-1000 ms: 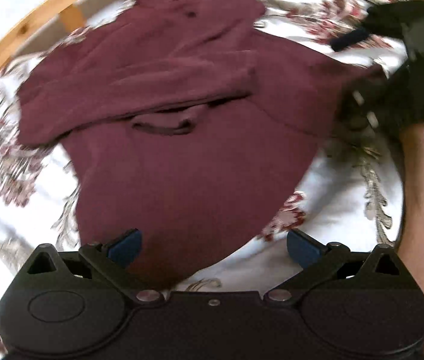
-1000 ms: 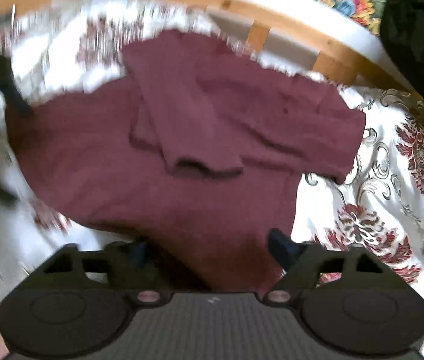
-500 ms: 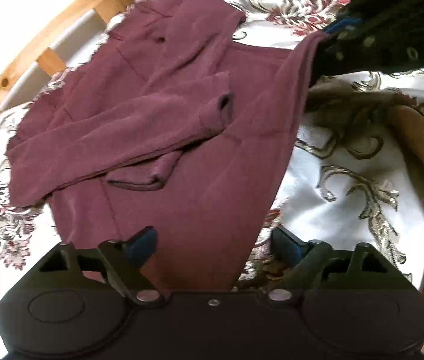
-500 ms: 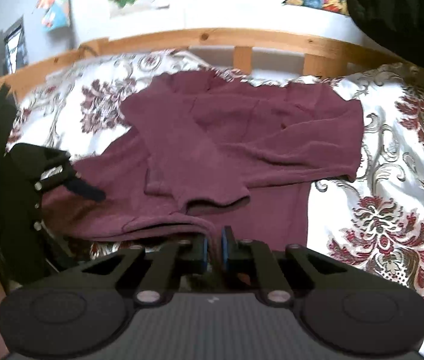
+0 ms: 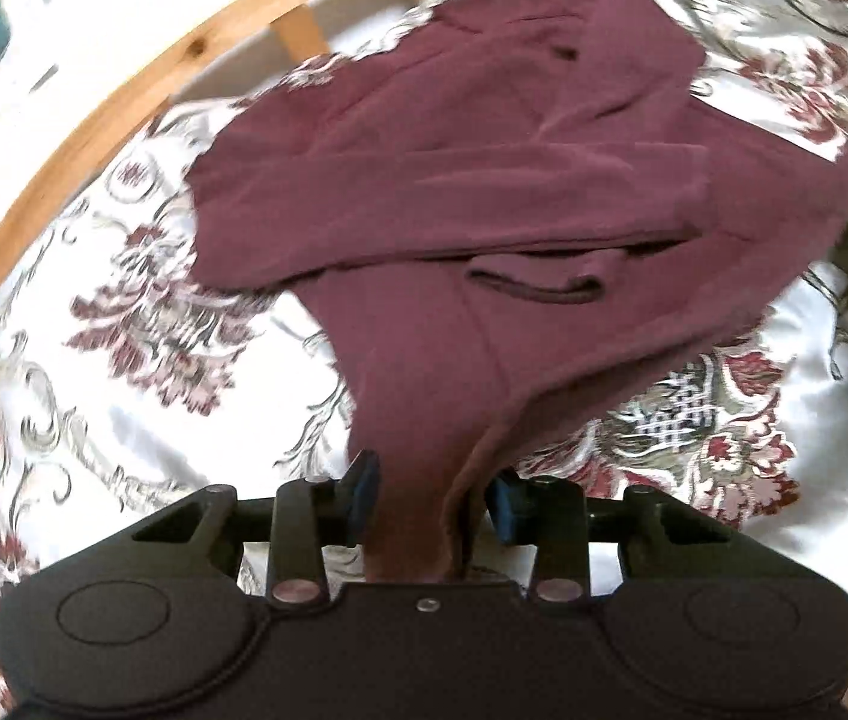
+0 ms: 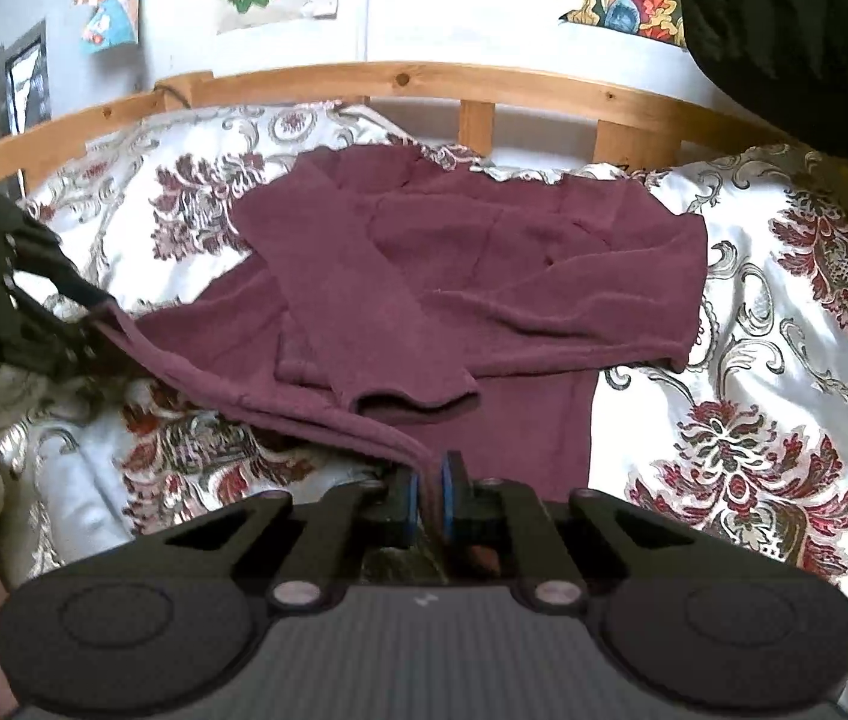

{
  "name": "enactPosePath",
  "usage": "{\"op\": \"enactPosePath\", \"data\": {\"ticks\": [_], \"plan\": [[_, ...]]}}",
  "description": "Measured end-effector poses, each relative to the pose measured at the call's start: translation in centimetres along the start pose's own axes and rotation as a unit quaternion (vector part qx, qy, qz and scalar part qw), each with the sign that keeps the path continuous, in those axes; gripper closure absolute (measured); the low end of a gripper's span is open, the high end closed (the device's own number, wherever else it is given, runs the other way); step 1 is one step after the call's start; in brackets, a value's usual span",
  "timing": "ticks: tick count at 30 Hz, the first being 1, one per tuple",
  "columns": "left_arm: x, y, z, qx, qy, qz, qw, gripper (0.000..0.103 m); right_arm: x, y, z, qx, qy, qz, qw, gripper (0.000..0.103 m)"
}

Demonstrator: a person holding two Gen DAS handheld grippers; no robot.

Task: Fold small clothes
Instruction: 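Grasp the hem with the right gripper while the left gripper grasps the hem, lifting it toward the collar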

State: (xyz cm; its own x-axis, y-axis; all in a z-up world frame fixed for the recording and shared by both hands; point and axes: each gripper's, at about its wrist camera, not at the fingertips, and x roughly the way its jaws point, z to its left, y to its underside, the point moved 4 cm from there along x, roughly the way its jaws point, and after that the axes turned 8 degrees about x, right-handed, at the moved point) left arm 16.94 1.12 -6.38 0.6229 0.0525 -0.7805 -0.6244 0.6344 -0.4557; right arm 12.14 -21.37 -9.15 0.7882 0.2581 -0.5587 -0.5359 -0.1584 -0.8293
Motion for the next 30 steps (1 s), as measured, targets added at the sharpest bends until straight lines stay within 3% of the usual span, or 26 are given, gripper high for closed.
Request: {"op": "enactPosePath", "data": {"ticks": [3,5,9,10,13,21,30], "plan": [[0.1,0.5,0.2,-0.018,0.002,-0.001,0.9998,0.068,0.4,0.5,0.2,-0.017,0.020,0.017,1.000,0.091],[0.2,0.7,0.0,-0.017,0.004,-0.004,0.9998,0.080,1.0,1.1,0.5,-0.031,0.035,0.039,0.998,0.076],[-0.2,0.6,-0.8,0.000,-0.009,-0.022,0.9997,0.096,2.0,2.3,0.6,-0.059,0.080,0.079,0.992,0.068],[-0.6,0.7,-0.9,0.002,-0.013,-0.029,0.9995,0.096,2.1,2.5,0.5,-0.058,0.085,0.085,0.991,0.068],[-1.8,0.7,-0.8,-0.001,-0.013,-0.055,0.9984,0.098,1.8,2.4,-0.1,-0.038,0.081,0.081,0.993,0.096],[-7.4,2.4,0.0,-0.057,0.013,-0.115,0.9917,0.098,-4.6,0.9,-0.6,-0.016,0.080,-0.005,0.997,0.097],[-16.1,6.7,-2.0,-0.066,0.053,-0.165,0.9827,0.098,-14.3,1.7,1.3,-0.029,0.065,-0.037,0.997,0.097]]}}
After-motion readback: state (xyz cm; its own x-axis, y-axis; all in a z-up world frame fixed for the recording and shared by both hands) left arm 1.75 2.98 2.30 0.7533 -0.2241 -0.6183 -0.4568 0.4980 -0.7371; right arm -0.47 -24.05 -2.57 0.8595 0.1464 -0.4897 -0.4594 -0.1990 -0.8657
